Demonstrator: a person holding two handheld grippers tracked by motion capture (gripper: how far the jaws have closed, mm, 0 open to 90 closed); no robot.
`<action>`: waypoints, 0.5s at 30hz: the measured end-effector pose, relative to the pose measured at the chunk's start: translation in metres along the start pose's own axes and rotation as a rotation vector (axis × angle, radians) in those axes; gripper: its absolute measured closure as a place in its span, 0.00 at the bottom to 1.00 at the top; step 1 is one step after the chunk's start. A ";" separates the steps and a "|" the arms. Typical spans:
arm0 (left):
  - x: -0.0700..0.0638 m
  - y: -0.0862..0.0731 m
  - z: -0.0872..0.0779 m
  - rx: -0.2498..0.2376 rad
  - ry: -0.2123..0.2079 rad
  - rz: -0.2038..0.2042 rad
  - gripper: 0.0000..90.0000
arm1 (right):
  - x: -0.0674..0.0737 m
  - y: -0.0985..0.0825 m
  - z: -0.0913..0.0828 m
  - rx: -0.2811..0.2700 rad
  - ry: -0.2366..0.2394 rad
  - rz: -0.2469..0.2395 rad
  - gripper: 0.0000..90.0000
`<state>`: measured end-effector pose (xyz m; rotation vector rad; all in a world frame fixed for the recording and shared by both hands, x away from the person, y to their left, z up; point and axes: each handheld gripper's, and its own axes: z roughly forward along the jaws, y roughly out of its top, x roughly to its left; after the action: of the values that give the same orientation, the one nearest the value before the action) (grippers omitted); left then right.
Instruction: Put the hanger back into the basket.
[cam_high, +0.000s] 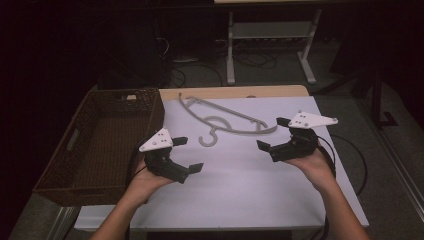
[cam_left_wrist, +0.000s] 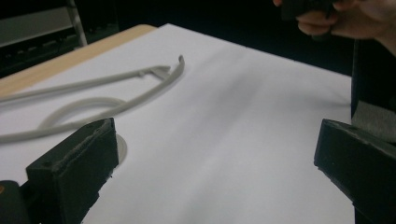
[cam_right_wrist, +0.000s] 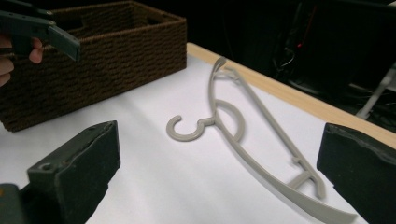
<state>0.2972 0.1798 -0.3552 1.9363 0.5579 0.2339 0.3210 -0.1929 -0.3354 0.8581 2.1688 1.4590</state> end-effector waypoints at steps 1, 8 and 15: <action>-0.001 -0.002 0.002 0.010 -0.002 0.002 0.00 | 0.000 0.001 0.003 0.009 -0.004 -0.002 0.00; -0.003 -0.017 0.011 0.049 -0.016 0.009 0.00 | -0.008 0.002 0.029 0.073 -0.013 -0.019 0.00; -0.004 -0.028 0.017 0.076 -0.030 0.022 0.00 | -0.018 0.001 0.053 0.129 -0.008 -0.015 0.00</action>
<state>0.2932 0.1735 -0.3876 2.0173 0.5321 0.1995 0.3674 -0.1691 -0.3551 0.8871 2.2786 1.3187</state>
